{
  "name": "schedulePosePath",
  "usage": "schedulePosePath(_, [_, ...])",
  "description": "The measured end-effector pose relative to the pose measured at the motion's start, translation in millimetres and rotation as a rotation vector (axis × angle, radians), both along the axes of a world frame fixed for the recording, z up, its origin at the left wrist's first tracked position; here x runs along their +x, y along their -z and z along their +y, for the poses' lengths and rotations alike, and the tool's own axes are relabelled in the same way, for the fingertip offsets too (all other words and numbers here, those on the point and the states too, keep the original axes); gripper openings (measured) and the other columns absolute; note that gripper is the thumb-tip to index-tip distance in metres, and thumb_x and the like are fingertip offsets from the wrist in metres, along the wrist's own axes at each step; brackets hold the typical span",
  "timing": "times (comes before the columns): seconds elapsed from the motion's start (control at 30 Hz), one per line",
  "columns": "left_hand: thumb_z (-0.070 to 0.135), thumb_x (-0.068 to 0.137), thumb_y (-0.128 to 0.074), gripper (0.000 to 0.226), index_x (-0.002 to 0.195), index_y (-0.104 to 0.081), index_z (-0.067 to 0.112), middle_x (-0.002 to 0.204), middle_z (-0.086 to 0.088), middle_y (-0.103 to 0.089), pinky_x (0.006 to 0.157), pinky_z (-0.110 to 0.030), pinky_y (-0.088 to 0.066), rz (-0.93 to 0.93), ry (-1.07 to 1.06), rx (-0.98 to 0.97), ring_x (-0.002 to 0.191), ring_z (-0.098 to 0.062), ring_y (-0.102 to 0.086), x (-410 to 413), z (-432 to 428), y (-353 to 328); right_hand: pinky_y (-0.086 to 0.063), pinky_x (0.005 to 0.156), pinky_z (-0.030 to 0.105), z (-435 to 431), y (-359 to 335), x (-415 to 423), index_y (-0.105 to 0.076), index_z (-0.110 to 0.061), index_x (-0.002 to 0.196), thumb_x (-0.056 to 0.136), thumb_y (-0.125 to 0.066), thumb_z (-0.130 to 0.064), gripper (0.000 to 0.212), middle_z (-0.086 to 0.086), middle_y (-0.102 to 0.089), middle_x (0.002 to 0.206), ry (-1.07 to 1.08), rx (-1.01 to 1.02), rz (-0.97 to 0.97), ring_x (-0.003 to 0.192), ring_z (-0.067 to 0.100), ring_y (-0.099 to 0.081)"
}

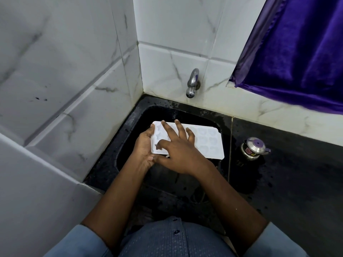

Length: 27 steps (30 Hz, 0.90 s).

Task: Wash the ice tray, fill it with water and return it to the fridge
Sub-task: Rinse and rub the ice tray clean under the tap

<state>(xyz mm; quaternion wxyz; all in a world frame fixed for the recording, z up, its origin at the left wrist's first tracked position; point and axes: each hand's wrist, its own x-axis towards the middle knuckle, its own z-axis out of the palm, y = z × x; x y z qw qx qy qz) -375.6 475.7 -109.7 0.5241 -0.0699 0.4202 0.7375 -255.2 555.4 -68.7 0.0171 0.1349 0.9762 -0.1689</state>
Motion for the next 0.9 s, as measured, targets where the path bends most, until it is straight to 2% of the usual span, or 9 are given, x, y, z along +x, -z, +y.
schedulePosePath(0.07, [0.052,0.108,-0.05,0.052,0.116,-0.078,0.008,0.111,-0.024,-0.077,0.061,-0.046,-0.065,0.002,0.0,0.013,0.084,-0.038,-0.08,-1,1,-1,0.015,0.12,0.059,0,0,0,-0.065,-0.041,0.129,0.077,-0.023,-0.089,0.082,-0.004,0.013,0.175,0.003,0.003,-0.002,0.156,0.029,0.029])
schedulePosePath(0.17, [0.052,0.108,-0.051,0.054,0.113,-0.078,0.005,0.105,-0.023,-0.079,0.061,-0.049,-0.065,0.004,-0.004,0.009,0.085,-0.038,-0.08,-5,1,0,0.013,0.122,0.061,3,5,-1,-0.061,-0.042,0.135,0.09,-0.039,-0.079,0.062,-0.003,0.013,0.175,-0.011,0.01,-0.03,0.156,0.03,0.03])
schedulePosePath(0.2, [0.052,0.108,-0.051,0.055,0.11,-0.079,0.005,0.104,-0.023,-0.079,0.062,-0.05,-0.065,0.002,-0.005,0.006,0.085,-0.038,-0.08,-5,0,0,0.013,0.122,0.061,3,6,-1,-0.061,-0.042,0.134,0.09,-0.039,-0.079,0.062,-0.003,0.012,0.175,-0.013,0.008,-0.025,0.156,0.03,0.03])
schedulePosePath(0.3, [0.052,0.108,-0.05,0.059,0.101,-0.085,0.005,0.104,-0.023,-0.08,0.063,-0.048,-0.065,-0.006,-0.007,0.022,0.085,-0.038,-0.08,-7,1,3,0.014,0.12,0.059,1,6,-3,-0.063,-0.041,0.13,0.079,-0.024,-0.087,0.079,-0.003,0.011,0.175,0.0,-0.002,0.013,0.156,0.029,0.029])
schedulePosePath(0.43, [0.053,0.106,-0.054,0.057,0.111,-0.082,0.004,0.108,-0.024,-0.078,0.069,-0.053,-0.065,-0.027,0.004,0.037,0.089,-0.041,-0.079,-9,2,6,0.012,0.121,0.061,1,7,-3,-0.061,-0.043,0.132,0.078,-0.021,-0.085,0.08,-0.004,0.011,0.175,0.0,-0.001,0.002,0.157,0.029,0.028])
schedulePosePath(0.57, [0.05,0.107,-0.053,0.057,0.103,-0.085,0.003,0.109,-0.024,-0.078,0.069,-0.051,-0.065,-0.033,-0.016,0.06,0.091,-0.04,-0.079,-8,2,8,0.005,0.123,0.061,4,4,-1,-0.058,-0.042,0.116,0.08,-0.026,-0.082,0.063,-0.005,0.005,0.176,0.01,-0.063,0.054,0.159,0.027,0.021])
schedulePosePath(0.7, [0.048,0.108,-0.049,0.059,0.119,-0.076,-0.003,0.122,-0.028,-0.074,0.071,-0.053,-0.065,-0.01,-0.024,0.093,0.1,-0.043,-0.078,-12,1,8,0.005,0.122,0.058,15,2,8,-0.052,-0.04,0.106,0.088,-0.042,-0.081,0.046,-0.005,0.002,0.176,0.064,-0.065,0.103,0.159,0.025,0.02])
schedulePosePath(0.8, [0.046,0.108,-0.049,0.055,0.123,-0.07,-0.002,0.121,-0.029,-0.074,0.069,-0.055,-0.064,-0.006,-0.041,0.096,0.098,-0.044,-0.078,-13,-1,9,0.008,0.123,0.057,21,-1,14,-0.062,-0.041,0.109,0.089,-0.05,-0.08,0.046,-0.005,0.005,0.176,0.095,-0.074,0.036,0.158,0.026,0.023])
schedulePosePath(0.9, [0.047,0.108,-0.051,0.054,0.123,-0.071,-0.002,0.121,-0.028,-0.075,0.069,-0.054,-0.064,0.001,-0.045,0.077,0.098,-0.044,-0.078,-12,0,11,0.009,0.123,0.058,20,-3,16,-0.068,-0.042,0.119,0.089,-0.05,-0.08,0.051,-0.006,0.009,0.175,0.09,-0.06,0.003,0.157,0.026,0.026])
